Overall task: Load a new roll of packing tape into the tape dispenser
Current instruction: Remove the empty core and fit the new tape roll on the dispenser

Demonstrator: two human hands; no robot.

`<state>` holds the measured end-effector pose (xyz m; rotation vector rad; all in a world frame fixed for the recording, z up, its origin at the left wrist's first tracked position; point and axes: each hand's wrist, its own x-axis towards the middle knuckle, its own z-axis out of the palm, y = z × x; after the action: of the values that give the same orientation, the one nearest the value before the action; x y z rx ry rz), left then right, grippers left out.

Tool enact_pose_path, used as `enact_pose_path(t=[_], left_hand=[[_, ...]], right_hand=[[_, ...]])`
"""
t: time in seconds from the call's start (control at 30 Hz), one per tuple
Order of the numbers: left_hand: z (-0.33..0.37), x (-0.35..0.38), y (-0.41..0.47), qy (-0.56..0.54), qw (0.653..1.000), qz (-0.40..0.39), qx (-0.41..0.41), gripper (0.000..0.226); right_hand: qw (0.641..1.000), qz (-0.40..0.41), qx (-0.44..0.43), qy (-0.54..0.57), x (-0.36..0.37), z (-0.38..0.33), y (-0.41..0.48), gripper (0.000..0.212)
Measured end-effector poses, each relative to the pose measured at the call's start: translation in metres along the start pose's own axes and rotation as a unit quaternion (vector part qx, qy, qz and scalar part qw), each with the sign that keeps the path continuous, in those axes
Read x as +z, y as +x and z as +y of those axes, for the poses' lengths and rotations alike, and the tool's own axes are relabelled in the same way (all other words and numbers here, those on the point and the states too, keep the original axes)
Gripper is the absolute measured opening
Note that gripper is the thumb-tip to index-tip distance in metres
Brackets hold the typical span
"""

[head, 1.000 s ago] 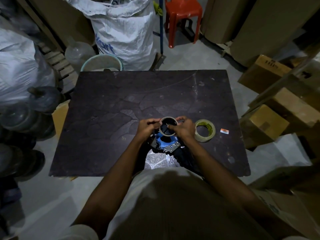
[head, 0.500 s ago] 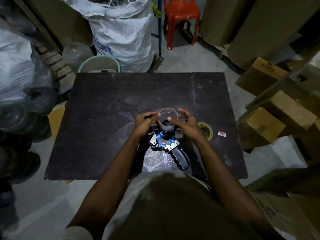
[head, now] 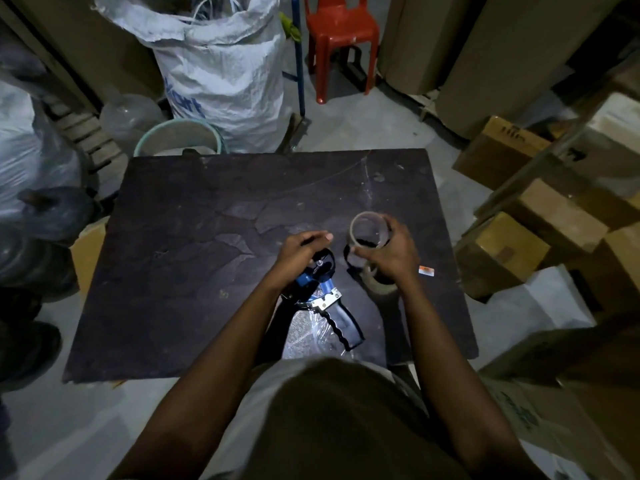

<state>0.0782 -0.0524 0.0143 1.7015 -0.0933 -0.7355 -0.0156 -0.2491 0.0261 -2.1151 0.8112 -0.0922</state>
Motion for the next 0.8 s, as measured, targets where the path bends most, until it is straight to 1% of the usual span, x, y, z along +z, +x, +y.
enact_pose_path(t=[0.07, 0.17, 0.3, 0.4, 0.5, 0.53, 0.6, 0.67, 0.7, 0.73, 0.77, 0.8], left_hand=[[-0.001, 0.001, 0.003, -0.002, 1.0, 0.004, 0.006, 0.012], [-0.004, 0.005, 0.005, -0.016, 0.999, 0.038, 0.004, 0.01], [-0.005, 0.015, 0.013, -0.031, 0.997, 0.073, -0.014, 0.004], [-0.001, 0.024, 0.017, -0.056, 0.995, 0.082, -0.021, 0.006], [0.004, 0.031, 0.015, -0.062, 0.994, 0.086, -0.013, 0.01], [0.004, 0.032, 0.014, -0.058, 0.995, 0.083, -0.009, 0.01], [0.004, 0.033, 0.015, -0.059, 0.995, 0.077, -0.009, 0.011], [0.005, 0.035, 0.013, -0.082, 0.993, 0.083, -0.021, 0.012], [0.007, 0.036, 0.011, -0.097, 0.991, 0.088, -0.027, 0.013], [0.008, 0.038, 0.009, -0.115, 0.989, 0.091, -0.035, 0.014], [0.008, 0.039, 0.007, -0.133, 0.986, 0.09, -0.044, 0.016], [0.006, 0.039, 0.005, -0.15, 0.983, 0.088, -0.054, 0.018]], right_hand=[[0.999, 0.026, 0.023, -0.02, -0.012, 0.003, 0.021, 0.09], [0.997, 0.037, 0.037, -0.06, -0.018, 0.005, 0.052, 0.092], [0.994, 0.015, 0.075, -0.077, -0.008, 0.002, 0.08, 0.092], [0.994, -0.017, 0.09, -0.064, -0.002, 0.006, 0.09, 0.097], [0.995, -0.016, 0.095, -0.033, -0.004, 0.013, 0.088, 0.103], [0.995, -0.01, 0.09, -0.031, -0.006, 0.016, 0.084, 0.103], [0.997, -0.012, 0.07, -0.033, -0.011, 0.023, 0.071, 0.095], [0.995, -0.066, 0.057, -0.045, -0.014, 0.033, 0.054, 0.088], [0.991, -0.104, 0.053, -0.07, -0.013, 0.039, 0.044, 0.093], [0.983, -0.141, 0.046, -0.109, -0.01, 0.045, 0.035, 0.103], [0.972, -0.169, 0.043, -0.155, -0.005, 0.053, 0.028, 0.112], [0.965, -0.18, 0.041, -0.189, 0.0, 0.059, 0.02, 0.117]])
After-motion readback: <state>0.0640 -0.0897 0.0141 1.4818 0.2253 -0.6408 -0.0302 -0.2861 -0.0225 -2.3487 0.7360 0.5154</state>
